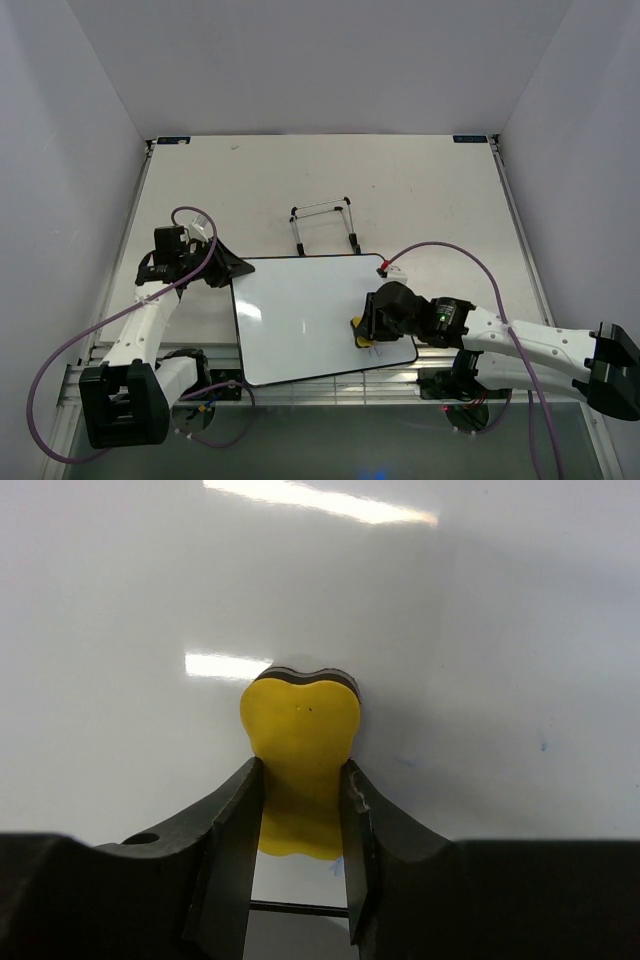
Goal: Erase the whiteboard
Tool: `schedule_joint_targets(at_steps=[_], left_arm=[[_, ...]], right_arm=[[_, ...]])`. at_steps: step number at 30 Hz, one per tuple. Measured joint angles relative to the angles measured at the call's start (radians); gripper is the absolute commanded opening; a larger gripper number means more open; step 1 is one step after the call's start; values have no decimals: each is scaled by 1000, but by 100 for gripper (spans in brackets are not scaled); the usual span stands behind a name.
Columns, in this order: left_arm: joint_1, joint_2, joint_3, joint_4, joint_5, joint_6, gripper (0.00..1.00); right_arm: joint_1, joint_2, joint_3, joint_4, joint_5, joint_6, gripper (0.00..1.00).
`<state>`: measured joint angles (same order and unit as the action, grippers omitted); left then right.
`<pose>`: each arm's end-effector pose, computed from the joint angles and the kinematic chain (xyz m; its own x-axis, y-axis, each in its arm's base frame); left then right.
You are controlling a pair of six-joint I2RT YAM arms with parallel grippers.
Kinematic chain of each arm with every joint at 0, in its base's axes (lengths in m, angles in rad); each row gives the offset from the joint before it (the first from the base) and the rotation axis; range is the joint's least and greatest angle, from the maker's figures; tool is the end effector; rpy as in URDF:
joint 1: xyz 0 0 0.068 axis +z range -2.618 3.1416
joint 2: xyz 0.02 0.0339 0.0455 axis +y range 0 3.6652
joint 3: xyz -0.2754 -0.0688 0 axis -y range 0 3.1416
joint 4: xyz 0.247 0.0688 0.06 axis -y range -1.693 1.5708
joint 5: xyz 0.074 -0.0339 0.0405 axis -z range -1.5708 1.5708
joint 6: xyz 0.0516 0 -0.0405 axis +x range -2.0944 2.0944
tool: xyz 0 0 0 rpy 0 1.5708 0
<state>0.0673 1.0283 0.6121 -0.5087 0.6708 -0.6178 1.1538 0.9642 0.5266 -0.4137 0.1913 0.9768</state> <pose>0.1986 -0.0188 0.2130 -0.8352 -0.5111 -0.2031 -0.2001 0.6265 -0.7533 0.0877 0.1737 0.1957 -0.8723 0.0396 -0.4873 -0.2215 0.8566 0.4661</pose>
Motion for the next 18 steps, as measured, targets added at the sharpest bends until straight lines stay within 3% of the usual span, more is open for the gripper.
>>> schedule_joint_targets(at_steps=[18], left_arm=[[5, -34, 0, -22, -7, -2, 0]], right_arm=[[11, 16, 42, -171, 20, 96, 26]])
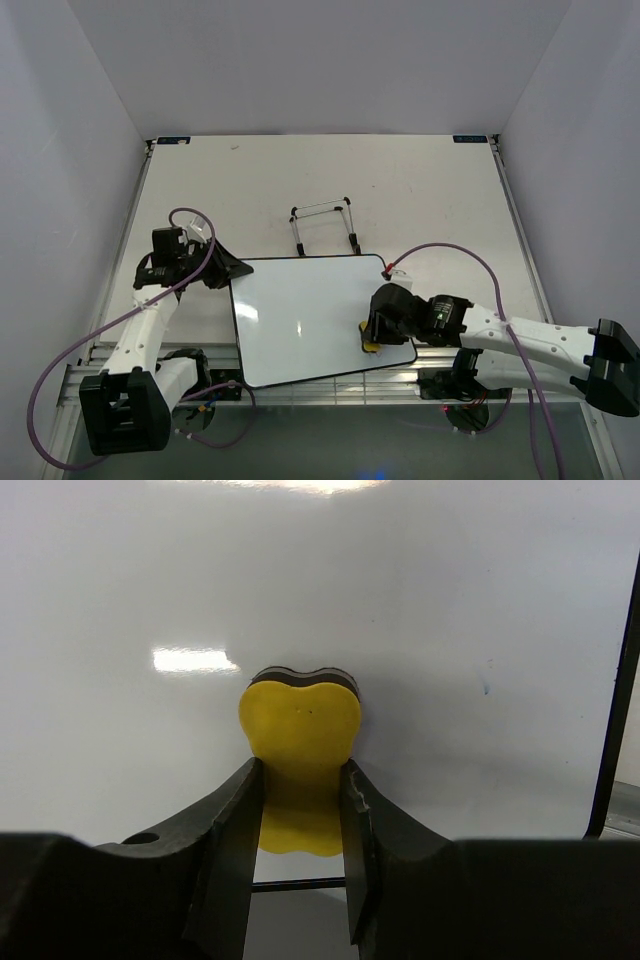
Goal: Erase the whiteboard
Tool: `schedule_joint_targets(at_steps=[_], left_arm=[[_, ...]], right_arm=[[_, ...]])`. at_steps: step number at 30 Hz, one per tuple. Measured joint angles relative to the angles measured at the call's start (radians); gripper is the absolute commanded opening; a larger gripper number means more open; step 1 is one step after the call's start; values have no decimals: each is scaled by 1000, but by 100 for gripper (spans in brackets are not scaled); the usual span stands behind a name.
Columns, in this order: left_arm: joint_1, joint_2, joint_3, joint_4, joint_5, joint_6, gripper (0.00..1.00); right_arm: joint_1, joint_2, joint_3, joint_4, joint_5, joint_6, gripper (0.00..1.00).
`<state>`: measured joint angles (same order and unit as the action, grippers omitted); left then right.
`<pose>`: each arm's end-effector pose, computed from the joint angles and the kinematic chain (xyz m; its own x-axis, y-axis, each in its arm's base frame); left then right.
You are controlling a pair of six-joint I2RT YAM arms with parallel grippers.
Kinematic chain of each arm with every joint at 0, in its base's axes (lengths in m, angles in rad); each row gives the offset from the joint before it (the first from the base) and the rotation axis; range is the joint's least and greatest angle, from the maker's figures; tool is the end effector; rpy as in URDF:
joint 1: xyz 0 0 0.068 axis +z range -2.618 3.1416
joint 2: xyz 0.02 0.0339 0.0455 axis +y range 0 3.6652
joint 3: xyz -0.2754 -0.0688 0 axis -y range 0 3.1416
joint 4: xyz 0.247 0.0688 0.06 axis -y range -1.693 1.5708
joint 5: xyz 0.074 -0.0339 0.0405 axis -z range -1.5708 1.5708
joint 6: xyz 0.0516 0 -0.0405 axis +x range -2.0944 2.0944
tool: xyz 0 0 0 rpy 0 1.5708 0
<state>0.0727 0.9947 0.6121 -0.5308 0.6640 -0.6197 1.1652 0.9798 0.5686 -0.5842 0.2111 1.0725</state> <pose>0.1934 -0.0178 0.2172 -0.8276 -0.5189 -0.2141 -0.1994 0.6283 -0.7520 0.0828 0.1654 0.1940 -0.9079 0.0625 -0.4145 -0.1171 0.9116 0.3940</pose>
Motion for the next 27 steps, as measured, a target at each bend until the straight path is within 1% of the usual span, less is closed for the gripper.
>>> schedule_joint_targets(at_steps=[4, 10, 18, 23, 27], left_arm=[[8, -4, 0, -8, -1, 1, 0], [16, -5, 0, -8, 4, 4, 0], [17, -8, 0, -8, 6, 10, 0], [18, -8, -1, -3, 9, 10, 0], [18, -8, -6, 7, 11, 10, 0]], right_arm=[[25, 0, 3, -10, 14, 22, 26], [98, -51, -20, -56, 26, 80, 26], [157, -50, -15, -85, 56, 150, 25], [186, -11, 25, -181, 67, 202, 26], [185, 51, 63, -250, 70, 209, 26]])
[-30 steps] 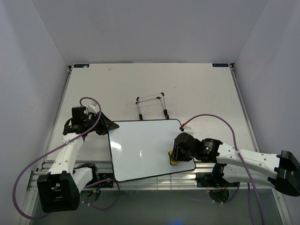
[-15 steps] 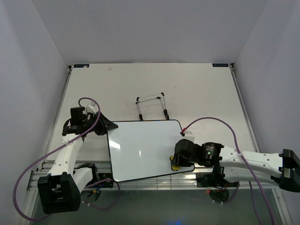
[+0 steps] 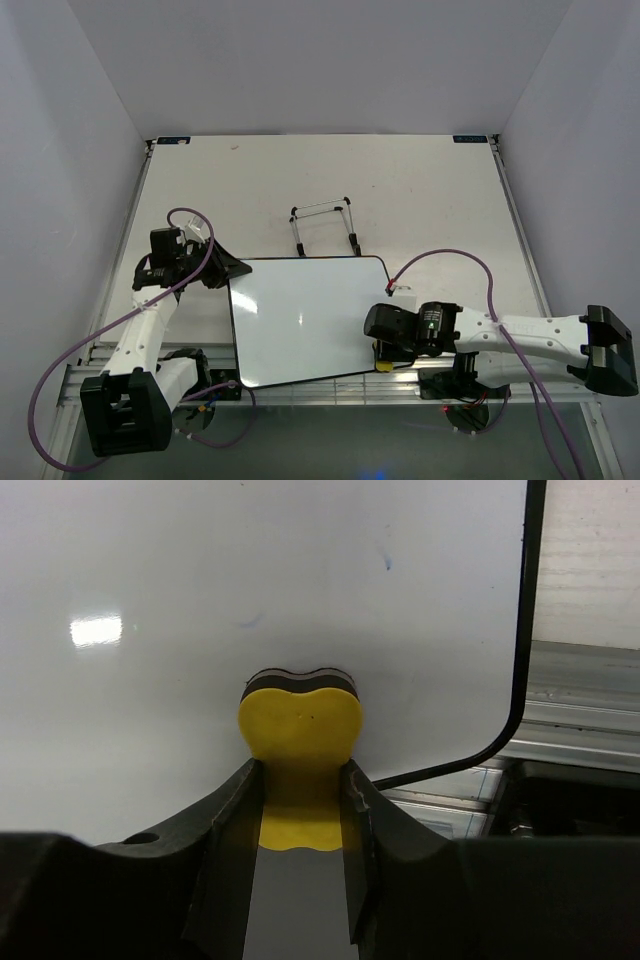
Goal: Erase the whiteboard
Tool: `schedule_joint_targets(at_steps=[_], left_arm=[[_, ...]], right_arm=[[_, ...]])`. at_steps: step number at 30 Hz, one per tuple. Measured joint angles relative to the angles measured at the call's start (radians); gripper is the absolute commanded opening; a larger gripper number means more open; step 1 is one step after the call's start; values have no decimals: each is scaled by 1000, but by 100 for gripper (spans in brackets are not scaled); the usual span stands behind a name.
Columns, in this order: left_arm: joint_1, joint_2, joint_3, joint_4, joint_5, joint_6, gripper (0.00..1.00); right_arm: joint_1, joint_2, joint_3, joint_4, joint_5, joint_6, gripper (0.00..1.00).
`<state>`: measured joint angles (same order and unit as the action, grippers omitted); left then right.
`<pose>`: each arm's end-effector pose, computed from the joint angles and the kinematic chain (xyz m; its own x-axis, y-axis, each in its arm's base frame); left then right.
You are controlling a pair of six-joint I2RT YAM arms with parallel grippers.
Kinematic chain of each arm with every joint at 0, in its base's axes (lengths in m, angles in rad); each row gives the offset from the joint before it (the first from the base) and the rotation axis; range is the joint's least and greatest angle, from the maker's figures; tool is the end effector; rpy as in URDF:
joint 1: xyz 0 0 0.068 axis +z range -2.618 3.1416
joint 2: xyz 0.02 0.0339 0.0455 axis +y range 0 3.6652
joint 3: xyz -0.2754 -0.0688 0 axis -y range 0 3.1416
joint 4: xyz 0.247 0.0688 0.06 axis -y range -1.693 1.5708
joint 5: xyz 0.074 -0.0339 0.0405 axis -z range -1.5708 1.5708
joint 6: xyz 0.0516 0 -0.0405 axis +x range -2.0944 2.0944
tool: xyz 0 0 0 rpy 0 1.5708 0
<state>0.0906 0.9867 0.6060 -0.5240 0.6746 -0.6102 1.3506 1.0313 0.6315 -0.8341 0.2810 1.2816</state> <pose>0.1925 -0.0149 0.2173 -0.8215 -0.5240 -0.2250 -0.1916 0.6252 -0.7565 0.0512 0.1630 0.1923 -0.9382 0.0242 -0.3451 -0.0641 0.9681 0.2422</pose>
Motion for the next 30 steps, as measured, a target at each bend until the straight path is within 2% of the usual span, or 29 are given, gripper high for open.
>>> schedule_joint_targets(at_steps=[17, 24, 30], left_arm=[[5, -3, -7, 12, 11, -3, 0], [6, -4, -9, 29, 16, -3, 0], [15, -7, -9, 57, 18, 6, 0]], right_arm=[[-63, 62, 13, -150, -10, -67, 27], [-74, 70, 12, -116, -27, -195, 26], [-76, 143, 49, -74, -50, -321, 26]])
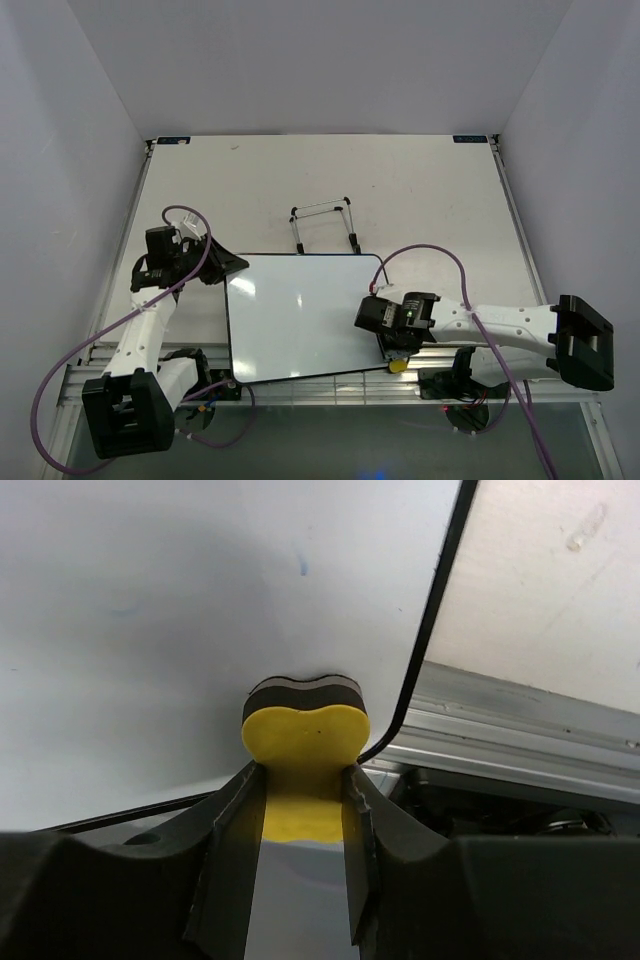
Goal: Erase the whiteboard
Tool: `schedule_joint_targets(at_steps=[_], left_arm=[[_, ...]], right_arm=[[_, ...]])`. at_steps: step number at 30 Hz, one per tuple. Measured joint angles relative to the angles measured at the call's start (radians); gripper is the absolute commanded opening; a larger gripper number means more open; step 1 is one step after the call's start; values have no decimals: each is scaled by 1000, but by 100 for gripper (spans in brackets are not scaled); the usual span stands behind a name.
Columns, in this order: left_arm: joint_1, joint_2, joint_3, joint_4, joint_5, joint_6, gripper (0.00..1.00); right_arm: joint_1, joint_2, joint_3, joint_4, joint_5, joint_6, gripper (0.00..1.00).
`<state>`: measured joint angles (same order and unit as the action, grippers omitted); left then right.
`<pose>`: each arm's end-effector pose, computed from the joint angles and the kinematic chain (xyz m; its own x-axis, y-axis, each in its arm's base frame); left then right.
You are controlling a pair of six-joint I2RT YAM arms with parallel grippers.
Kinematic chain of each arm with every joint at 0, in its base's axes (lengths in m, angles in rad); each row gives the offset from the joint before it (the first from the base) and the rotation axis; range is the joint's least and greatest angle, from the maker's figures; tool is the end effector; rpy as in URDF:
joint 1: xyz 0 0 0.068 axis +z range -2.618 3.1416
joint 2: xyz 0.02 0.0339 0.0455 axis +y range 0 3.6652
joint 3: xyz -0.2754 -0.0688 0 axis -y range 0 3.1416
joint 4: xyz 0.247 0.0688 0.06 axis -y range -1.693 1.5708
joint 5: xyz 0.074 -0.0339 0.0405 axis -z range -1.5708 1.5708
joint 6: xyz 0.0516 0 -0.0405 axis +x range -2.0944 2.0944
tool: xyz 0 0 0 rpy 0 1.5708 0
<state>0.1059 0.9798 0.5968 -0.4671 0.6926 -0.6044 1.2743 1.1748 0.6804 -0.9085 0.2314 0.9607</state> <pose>0.1955 -0.0124 0.2201 -0.8067 -0.5255 -0.2704 -0.1467 0.6212 -0.7698 0.0640 0.1691 0.1807 -0.9188 -0.2771 -0.2811 -0.2908 0.9567 0.0074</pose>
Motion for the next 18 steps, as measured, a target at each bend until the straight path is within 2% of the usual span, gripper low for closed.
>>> schedule_joint_targets(at_steps=[8, 18], left_arm=[[10, 1, 0, 23, -16, 2, 0], [10, 10, 0, 22, -20, -5, 0]], right_arm=[[-46, 64, 78, 109, -16, -114, 26], [-183, 64, 78, 423, -117, -193, 26]])
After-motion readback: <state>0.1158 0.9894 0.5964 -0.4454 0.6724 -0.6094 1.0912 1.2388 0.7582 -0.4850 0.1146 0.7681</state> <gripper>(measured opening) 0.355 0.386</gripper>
